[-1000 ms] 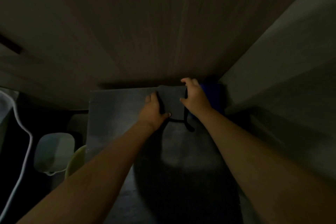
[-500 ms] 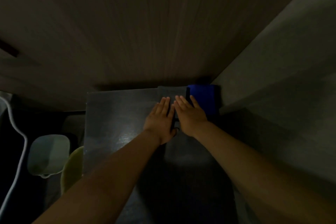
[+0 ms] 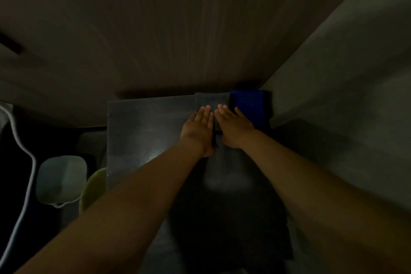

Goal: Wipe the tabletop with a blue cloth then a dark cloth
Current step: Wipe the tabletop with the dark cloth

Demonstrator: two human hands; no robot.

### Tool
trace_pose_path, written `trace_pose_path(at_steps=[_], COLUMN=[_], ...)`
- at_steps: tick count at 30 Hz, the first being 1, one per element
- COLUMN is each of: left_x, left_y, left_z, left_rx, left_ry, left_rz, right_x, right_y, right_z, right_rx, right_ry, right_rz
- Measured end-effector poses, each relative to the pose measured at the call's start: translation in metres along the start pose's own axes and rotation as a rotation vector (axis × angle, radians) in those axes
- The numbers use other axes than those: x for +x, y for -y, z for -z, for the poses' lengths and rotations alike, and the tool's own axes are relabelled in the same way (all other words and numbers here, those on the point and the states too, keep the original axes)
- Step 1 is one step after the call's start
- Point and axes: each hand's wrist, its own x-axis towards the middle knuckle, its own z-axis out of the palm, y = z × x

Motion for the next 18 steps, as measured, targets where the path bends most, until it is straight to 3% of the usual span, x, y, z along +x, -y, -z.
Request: trace_pose_path(at_steps=[18], left_x=[-0.003], left_y=[0.008], left_z=[-0.006], left_rx=[-0.044], left_ry=[-0.005], left_rz=[0.067], right_x=[0.007], right_y=[0.011], right_z=[0.007], right_rx=[0.094], right_ry=[-0.030], right_rz=[0.005])
